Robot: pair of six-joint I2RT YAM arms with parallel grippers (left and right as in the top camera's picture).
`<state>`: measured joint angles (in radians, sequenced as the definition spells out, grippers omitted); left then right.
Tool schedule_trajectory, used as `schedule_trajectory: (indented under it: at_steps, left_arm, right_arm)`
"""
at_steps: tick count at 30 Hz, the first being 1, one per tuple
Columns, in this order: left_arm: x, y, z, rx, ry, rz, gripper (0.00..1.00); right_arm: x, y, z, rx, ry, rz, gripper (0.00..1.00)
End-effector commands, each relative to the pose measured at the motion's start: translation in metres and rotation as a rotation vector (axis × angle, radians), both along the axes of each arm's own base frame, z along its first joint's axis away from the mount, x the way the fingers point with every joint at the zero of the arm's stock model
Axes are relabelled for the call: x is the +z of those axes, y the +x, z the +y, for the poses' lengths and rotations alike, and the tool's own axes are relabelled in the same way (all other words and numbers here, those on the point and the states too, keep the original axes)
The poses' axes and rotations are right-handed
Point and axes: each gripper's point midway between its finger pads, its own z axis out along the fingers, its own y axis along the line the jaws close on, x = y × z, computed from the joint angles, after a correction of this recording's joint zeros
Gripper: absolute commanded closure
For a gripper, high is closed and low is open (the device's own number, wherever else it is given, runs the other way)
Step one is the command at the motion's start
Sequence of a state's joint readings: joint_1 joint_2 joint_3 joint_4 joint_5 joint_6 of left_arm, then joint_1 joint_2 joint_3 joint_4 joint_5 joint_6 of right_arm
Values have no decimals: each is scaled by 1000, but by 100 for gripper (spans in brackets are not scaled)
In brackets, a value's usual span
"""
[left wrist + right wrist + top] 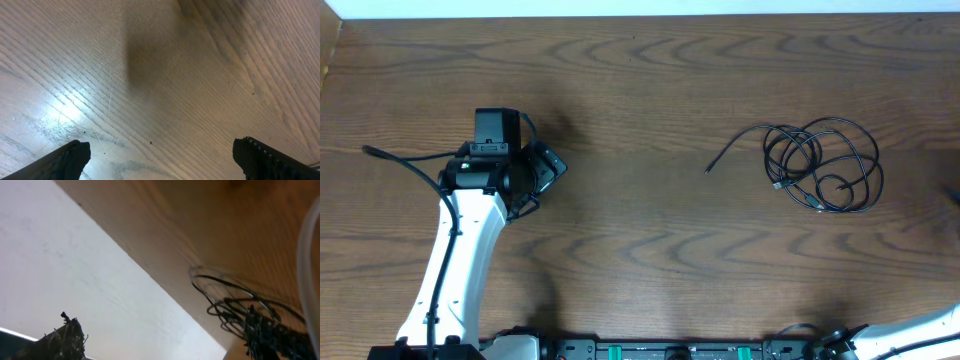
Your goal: Untangle cables
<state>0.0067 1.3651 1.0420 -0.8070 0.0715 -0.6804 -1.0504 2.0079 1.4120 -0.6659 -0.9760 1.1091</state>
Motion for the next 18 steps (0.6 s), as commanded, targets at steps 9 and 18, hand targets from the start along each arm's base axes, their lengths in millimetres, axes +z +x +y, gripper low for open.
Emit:
schedule_trajectory:
  at_steps: [9,18]
  left_arm:
    - [5,1,5,13,15,-12,2]
    - [5,1,5,13,16,-12,2]
  right_arm:
    - [38,55,19,236,-335,-259,1]
    - [5,25,58,47,182,98,1]
